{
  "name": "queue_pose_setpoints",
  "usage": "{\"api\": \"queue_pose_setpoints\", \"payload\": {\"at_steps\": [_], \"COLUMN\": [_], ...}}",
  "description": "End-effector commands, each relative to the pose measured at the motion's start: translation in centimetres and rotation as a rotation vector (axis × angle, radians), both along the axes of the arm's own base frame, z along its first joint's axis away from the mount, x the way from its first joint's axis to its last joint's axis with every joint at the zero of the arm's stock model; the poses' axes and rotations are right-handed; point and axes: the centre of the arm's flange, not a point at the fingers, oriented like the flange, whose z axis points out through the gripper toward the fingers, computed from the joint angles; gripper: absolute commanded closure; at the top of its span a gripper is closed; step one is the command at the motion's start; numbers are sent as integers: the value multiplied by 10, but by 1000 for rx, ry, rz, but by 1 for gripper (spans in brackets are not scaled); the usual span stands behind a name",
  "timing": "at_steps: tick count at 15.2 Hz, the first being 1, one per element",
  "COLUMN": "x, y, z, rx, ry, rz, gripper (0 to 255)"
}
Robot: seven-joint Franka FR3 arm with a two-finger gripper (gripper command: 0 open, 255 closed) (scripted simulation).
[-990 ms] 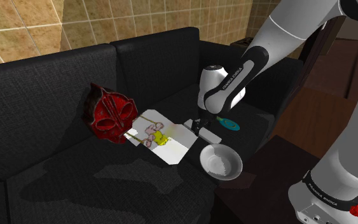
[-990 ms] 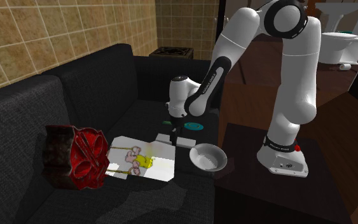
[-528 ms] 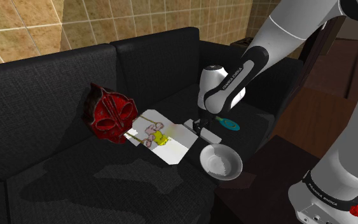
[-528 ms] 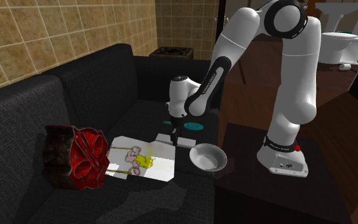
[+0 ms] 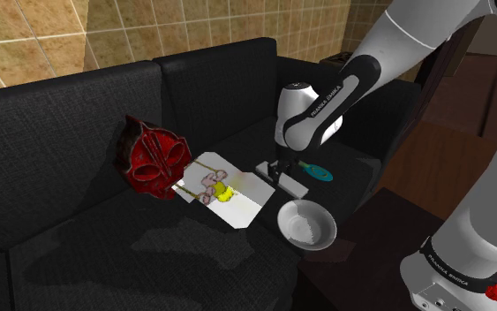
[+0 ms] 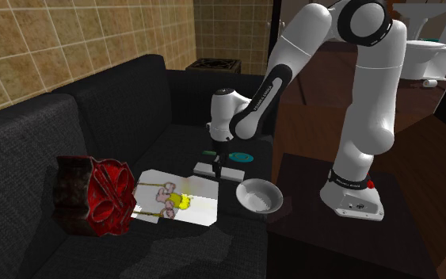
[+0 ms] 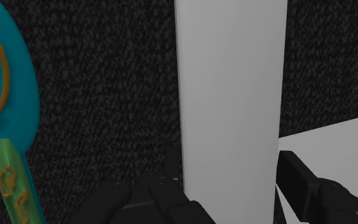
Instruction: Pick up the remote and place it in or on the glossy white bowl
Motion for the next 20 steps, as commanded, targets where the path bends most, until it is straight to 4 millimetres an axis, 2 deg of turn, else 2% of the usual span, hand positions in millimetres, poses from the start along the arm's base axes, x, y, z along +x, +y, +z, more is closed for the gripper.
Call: {"api": "queue_pose_setpoints", "payload": {"at_steps": [1,20], "x": [0,0], "y": [-1,-1], "z": [10,110], "rx": [0,0], "ry": [0,0], "rz": [0,0], "gripper": [255,255]}}
